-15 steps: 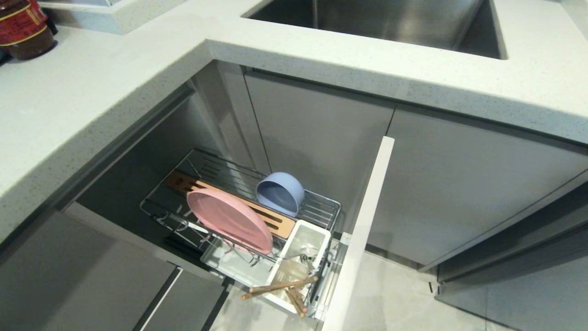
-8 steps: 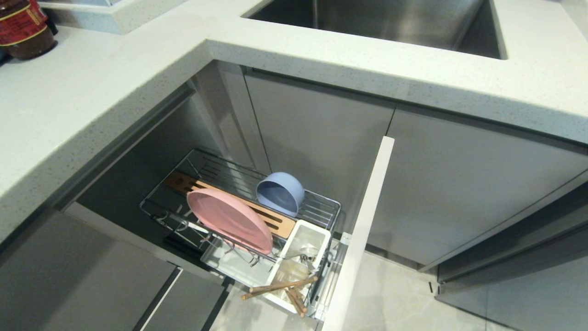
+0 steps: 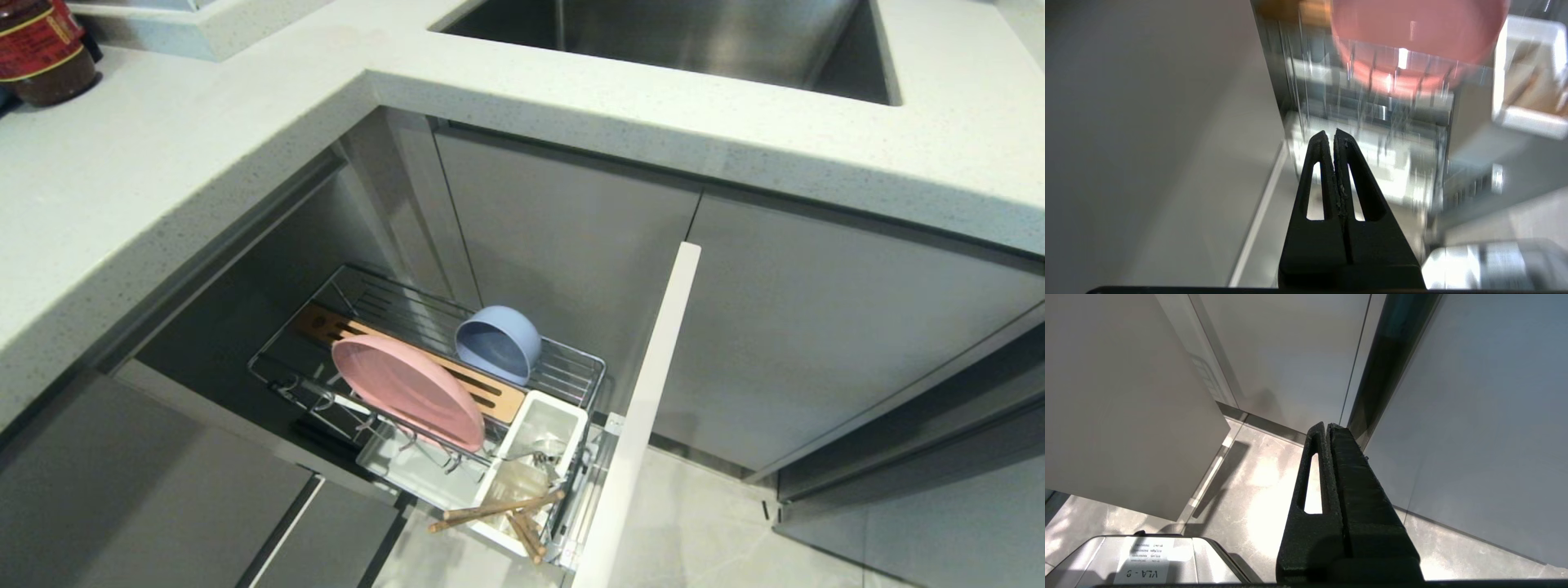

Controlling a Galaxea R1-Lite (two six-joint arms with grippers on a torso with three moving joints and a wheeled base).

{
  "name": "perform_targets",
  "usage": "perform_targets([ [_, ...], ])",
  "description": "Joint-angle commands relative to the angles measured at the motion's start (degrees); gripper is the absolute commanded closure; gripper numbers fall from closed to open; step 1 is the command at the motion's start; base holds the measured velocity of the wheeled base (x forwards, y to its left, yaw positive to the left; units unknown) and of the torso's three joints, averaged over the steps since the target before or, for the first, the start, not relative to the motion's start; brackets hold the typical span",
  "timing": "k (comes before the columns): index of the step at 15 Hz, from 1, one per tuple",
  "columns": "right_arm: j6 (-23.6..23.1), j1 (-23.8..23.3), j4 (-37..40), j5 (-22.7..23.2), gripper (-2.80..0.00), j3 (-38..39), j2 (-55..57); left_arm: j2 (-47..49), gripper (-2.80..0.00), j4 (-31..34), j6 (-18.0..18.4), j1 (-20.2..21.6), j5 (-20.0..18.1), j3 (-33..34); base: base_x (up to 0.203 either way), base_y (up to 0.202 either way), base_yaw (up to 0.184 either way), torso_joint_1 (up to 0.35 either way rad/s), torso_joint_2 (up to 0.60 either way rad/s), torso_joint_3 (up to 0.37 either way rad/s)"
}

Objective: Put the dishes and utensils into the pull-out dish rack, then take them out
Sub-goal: Take the plate out of the cupboard

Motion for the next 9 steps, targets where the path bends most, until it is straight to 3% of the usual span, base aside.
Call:
perform_targets([
  [1,-0.04,0.00,-0.01,0.00,0.00,0.00,0.02,0.05,0.00,-0.45,0.07,0.02,0.00,-3.19,0.000,0.000,0.000,0.000,0.00,0.000],
  [5,-0.03,-0.05,-0.01,0.01,0.00,0.00,0.02,2.55,0.00,5.27,1.40,0.22,-0.28,-23.71,0.000,0.000,0.000,0.000,0.00,0.000],
  [9,-0.03,-0.01,-0.01,0.00,0.00,0.00,0.02,21.31,0.00,7.68,3.14,0.46,-0.57,-47.08,0.000,0.000,0.000,0.000,0.00,0.000],
])
